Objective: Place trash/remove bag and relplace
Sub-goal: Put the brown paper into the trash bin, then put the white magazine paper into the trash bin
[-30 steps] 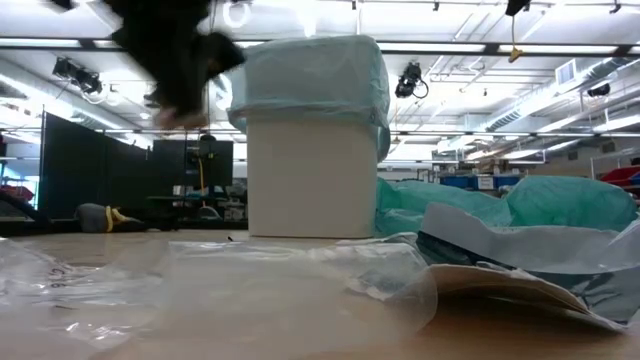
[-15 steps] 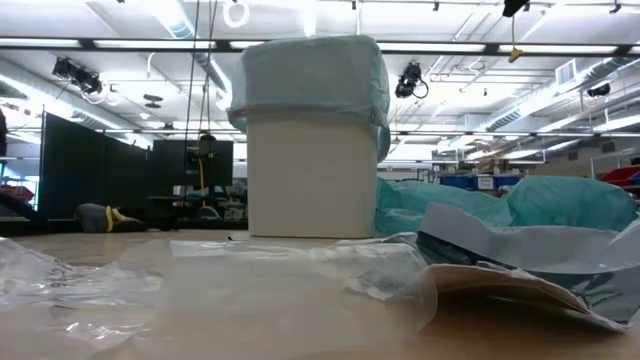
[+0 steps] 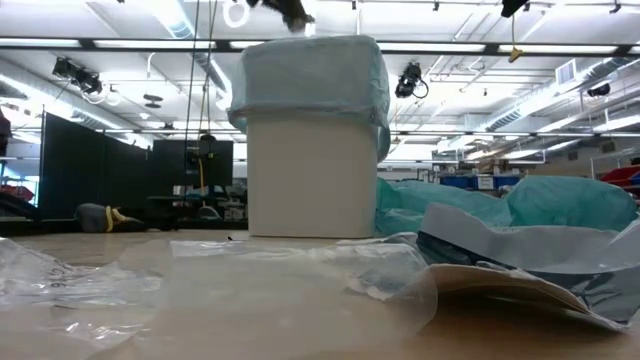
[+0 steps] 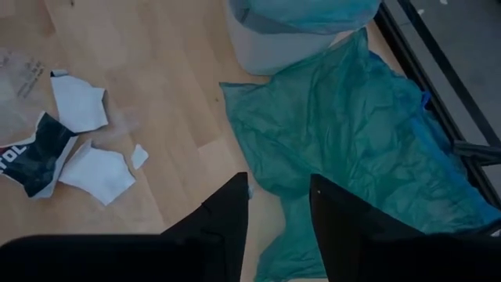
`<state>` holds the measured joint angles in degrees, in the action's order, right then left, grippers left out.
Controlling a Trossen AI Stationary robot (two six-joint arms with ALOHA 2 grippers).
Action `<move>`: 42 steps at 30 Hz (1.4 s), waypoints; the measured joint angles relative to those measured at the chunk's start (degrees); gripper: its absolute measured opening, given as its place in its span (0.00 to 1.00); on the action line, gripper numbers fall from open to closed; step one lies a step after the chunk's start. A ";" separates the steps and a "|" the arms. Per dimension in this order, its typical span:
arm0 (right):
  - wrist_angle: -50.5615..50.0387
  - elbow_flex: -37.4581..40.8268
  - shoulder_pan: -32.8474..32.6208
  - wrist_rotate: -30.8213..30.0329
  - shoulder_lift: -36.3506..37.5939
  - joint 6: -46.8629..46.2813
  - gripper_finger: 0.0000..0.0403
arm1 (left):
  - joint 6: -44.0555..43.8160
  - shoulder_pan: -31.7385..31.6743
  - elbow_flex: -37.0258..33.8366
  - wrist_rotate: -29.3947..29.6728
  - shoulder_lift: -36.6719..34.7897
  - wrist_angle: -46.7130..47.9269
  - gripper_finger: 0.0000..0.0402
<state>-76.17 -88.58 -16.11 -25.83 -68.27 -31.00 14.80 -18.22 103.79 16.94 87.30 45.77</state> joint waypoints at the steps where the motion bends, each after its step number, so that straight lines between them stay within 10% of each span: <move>1: -0.01 0.00 0.02 0.13 0.00 0.00 0.31 | 0.08 -0.83 0.00 -0.74 0.61 0.24 0.26; 11: -0.70 0.00 -0.01 4.59 0.00 -0.26 0.34 | -6.92 -0.75 -0.04 -14.84 4.30 2.61 0.42; 21: -1.12 0.00 -1.91 5.58 0.00 -0.04 0.34 | -14.94 20.31 -5.18 -22.18 4.10 14.64 0.39; 42: 4.49 13.21 -4.20 10.75 0.02 -6.51 0.34 | -65.09 33.10 -49.59 -27.11 3.72 -41.91 0.39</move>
<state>-71.67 -75.36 -20.32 -15.08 -68.25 -37.52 -50.28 14.88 54.20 -10.17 91.02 3.86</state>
